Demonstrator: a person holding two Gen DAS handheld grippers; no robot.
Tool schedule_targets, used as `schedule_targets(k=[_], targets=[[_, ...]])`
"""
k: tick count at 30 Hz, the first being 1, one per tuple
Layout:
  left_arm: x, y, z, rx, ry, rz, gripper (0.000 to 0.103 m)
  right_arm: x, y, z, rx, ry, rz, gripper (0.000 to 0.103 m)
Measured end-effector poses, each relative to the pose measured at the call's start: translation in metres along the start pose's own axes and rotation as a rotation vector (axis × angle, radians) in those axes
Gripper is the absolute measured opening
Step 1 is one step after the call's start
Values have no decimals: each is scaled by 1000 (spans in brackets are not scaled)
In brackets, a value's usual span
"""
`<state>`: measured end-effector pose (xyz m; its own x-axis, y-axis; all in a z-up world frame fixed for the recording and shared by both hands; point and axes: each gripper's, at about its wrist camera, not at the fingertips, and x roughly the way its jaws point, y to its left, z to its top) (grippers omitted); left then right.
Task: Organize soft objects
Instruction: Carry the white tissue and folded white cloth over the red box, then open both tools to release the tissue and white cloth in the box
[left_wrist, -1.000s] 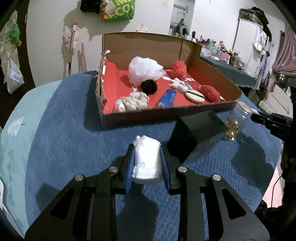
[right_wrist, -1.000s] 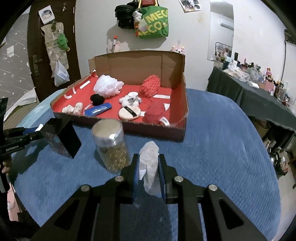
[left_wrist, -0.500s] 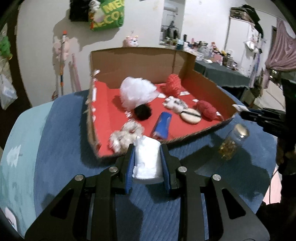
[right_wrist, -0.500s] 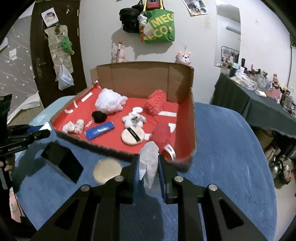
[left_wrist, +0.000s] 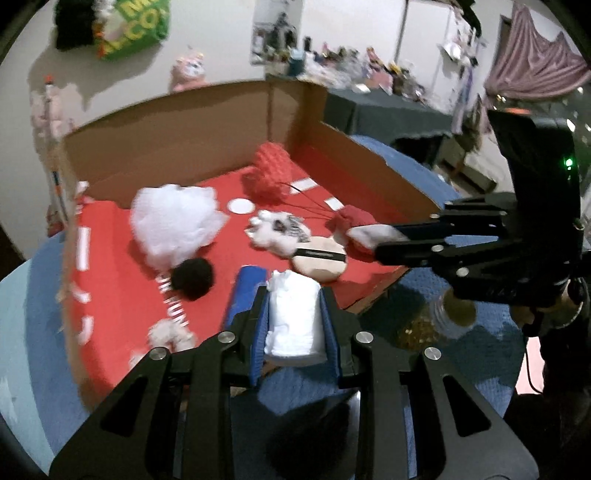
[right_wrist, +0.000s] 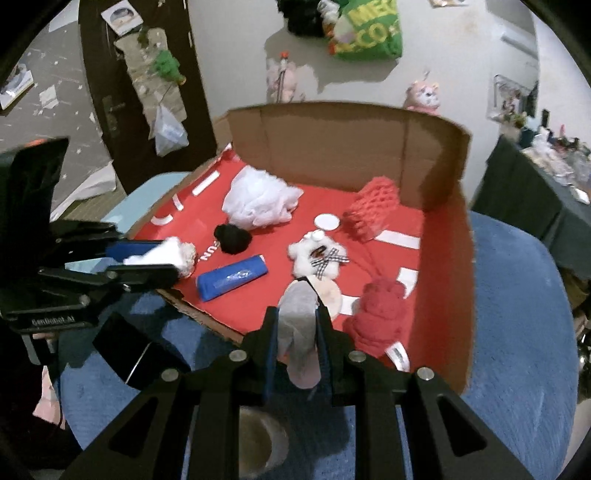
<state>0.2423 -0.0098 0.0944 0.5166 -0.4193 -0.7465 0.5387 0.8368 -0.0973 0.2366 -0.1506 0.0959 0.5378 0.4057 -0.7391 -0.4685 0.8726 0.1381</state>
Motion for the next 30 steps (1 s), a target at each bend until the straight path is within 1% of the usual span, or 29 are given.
schedule_targets(k=[7, 12, 21, 26, 29, 30], targets=[[38, 1, 14, 16, 108, -31, 25, 28, -9, 15, -3, 67, 29, 21], [56, 5, 15, 10, 158, -25, 25, 42, -12, 24, -8, 91, 31, 21], [62, 10, 18, 14, 202, -10, 25, 57, -12, 28, -18, 124, 30, 21], [63, 9, 19, 20, 210, -5, 25, 61, -13, 27, -16, 132, 25, 23], [62, 8, 20, 22, 210, 3, 25, 60, -14, 27, -13, 130, 20, 25], [62, 7, 21, 21, 211, 4, 25, 61, -14, 28, -11, 131, 20, 29]])
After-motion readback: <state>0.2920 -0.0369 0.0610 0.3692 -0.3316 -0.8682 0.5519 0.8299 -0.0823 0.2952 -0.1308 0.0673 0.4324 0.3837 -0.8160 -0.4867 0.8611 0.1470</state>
